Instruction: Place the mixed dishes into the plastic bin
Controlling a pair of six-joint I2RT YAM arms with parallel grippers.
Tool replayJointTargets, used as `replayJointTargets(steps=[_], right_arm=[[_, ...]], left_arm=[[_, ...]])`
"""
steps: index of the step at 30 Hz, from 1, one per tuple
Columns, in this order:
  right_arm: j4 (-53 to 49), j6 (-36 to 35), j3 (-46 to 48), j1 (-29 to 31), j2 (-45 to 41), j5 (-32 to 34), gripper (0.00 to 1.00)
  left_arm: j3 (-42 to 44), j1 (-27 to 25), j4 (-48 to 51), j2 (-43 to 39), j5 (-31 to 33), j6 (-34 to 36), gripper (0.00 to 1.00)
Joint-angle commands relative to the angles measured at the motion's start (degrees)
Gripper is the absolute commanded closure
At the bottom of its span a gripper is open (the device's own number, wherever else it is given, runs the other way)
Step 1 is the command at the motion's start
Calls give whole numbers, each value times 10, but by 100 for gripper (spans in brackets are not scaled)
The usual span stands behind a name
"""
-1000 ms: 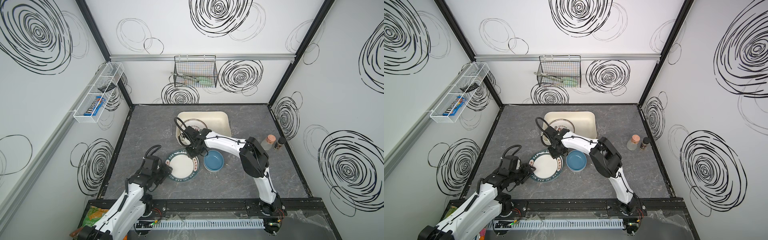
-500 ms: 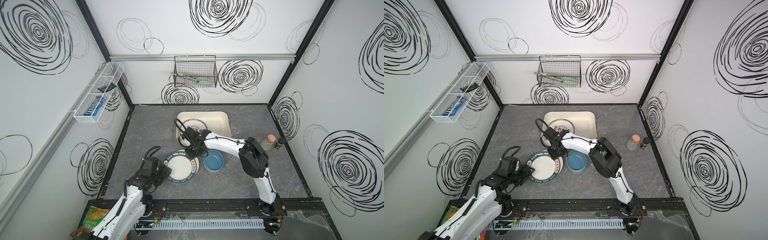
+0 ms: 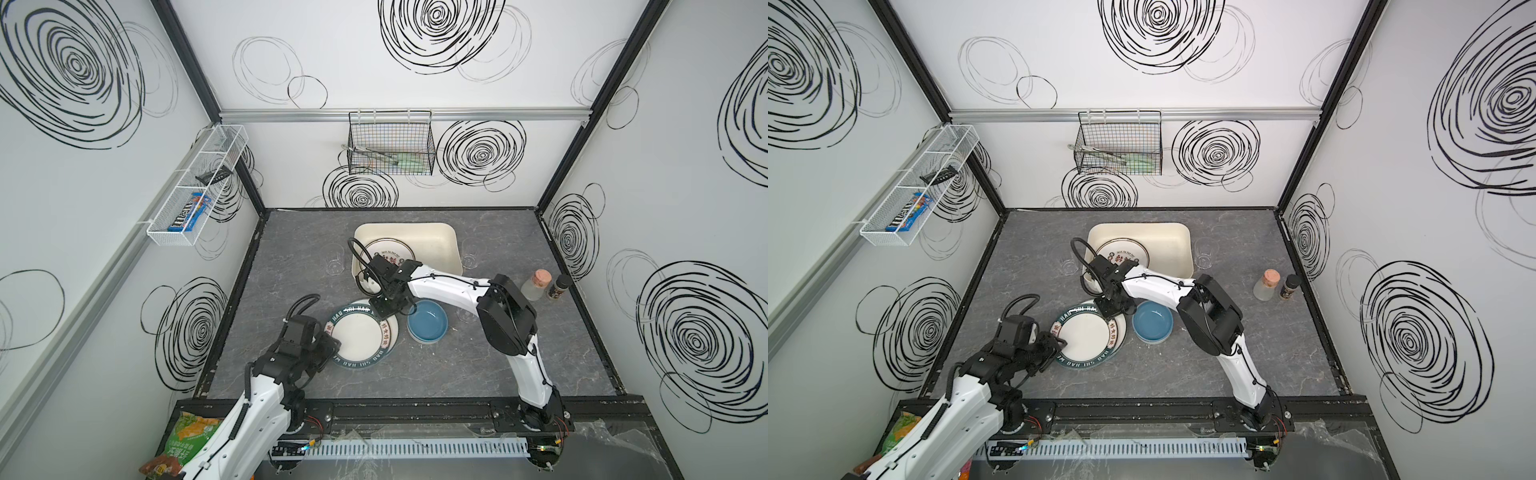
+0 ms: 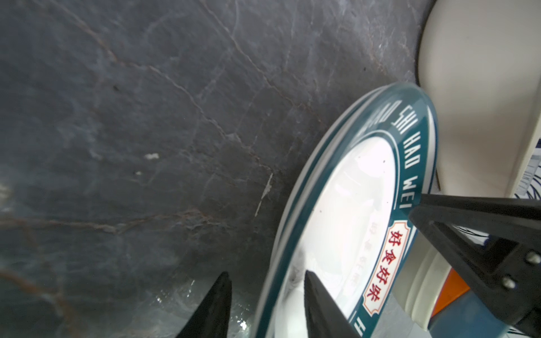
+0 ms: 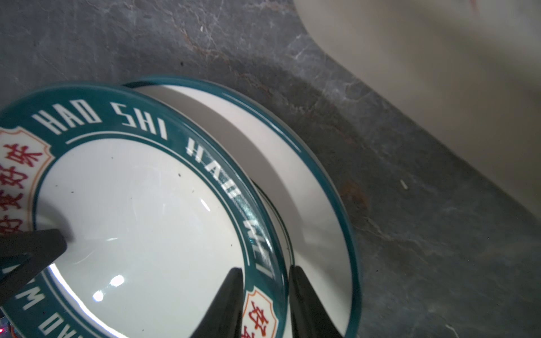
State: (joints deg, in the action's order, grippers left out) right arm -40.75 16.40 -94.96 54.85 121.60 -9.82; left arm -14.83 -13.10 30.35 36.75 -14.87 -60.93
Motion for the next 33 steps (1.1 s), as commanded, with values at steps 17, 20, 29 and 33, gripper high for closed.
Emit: replayJointTargets(steps=[17, 20, 29, 33], right_arm=[[5, -3, 3, 7, 10, -12, 70], [3, -3, 0, 6, 10, -12, 70], [-5, -1, -15, 3, -2, 3, 63], [-1, 3, -14, -6, -28, 1, 60]], left_arm=[[-43, -3, 27, -12, 15, -4, 81], [-47, -2, 27, -11, 14, -5, 85], [-70, -3, 31, -8, 17, 1, 94], [-85, -2, 30, -7, 20, 10, 100]])
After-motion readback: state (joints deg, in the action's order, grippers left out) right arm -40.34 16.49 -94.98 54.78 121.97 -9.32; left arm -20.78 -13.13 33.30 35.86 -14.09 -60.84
